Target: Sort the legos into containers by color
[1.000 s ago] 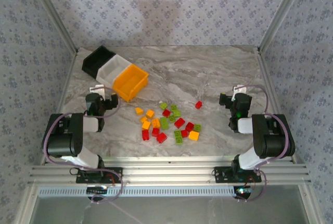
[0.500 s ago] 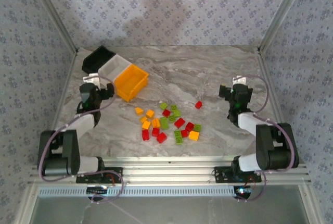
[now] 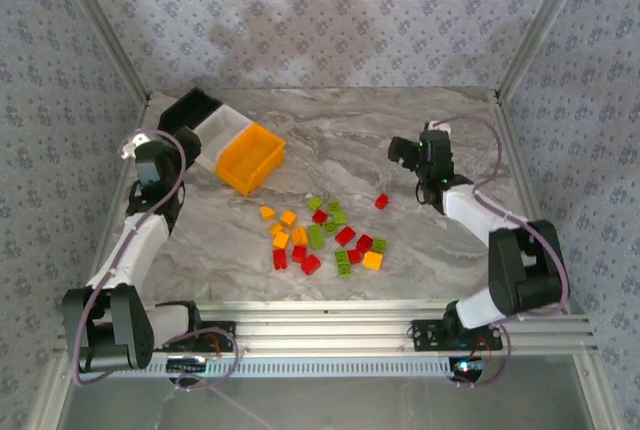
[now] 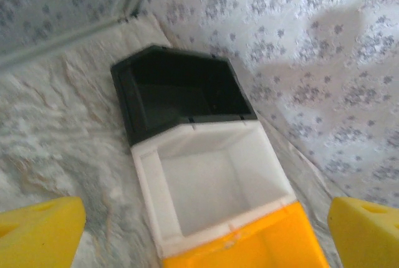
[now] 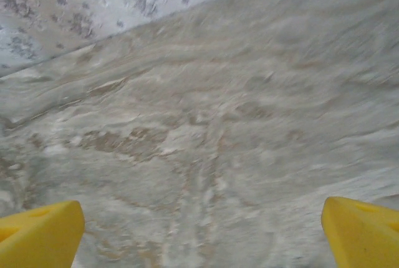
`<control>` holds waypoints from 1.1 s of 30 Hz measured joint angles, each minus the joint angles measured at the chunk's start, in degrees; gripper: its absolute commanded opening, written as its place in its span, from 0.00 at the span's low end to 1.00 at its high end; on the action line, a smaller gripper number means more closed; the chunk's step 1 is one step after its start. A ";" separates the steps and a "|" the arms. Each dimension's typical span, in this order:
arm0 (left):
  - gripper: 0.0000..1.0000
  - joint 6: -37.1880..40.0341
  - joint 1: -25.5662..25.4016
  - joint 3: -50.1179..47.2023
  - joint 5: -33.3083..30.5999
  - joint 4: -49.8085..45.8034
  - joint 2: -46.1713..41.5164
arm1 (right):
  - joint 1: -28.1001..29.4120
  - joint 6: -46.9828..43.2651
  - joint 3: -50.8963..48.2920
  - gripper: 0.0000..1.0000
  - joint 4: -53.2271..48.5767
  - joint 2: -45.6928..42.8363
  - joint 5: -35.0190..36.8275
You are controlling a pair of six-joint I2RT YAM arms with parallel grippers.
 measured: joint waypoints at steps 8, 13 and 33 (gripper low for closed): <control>0.97 0.68 -1.29 5.09 9.84 -5.46 1.73 | 20.02 3.41 2.49 1.00 -6.01 3.17 21.33; 0.97 1.57 -2.54 5.60 11.56 -8.48 1.05 | 19.23 6.82 9.79 1.00 -8.55 6.78 18.56; 0.96 -1.68 -6.51 -0.79 14.23 -15.21 -12.13 | 33.18 34.75 53.40 0.83 -19.98 42.99 -0.96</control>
